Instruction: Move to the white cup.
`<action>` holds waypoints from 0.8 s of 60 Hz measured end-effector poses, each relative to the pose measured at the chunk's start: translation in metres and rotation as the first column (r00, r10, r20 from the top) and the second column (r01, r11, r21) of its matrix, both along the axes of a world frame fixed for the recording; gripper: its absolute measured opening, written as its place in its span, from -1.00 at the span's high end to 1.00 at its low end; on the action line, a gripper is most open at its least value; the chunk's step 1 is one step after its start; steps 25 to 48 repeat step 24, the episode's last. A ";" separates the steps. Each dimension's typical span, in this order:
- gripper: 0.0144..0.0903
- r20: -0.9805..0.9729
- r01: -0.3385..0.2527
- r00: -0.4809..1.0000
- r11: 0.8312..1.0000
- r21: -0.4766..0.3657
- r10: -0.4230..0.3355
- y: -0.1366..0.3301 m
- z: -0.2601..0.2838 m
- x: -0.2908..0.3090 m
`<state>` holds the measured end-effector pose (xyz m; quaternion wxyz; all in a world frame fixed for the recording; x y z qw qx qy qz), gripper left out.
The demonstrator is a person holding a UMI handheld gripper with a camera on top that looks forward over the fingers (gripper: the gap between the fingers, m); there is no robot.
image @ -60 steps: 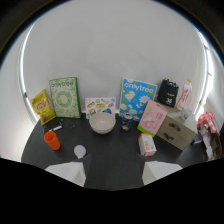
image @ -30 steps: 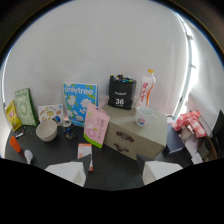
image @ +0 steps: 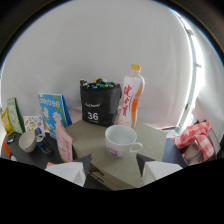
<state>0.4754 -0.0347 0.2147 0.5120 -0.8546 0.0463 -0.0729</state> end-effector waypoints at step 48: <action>-0.88 -0.022 -0.030 0.999 0.999 -0.027 0.030 0.013 -0.009 0.004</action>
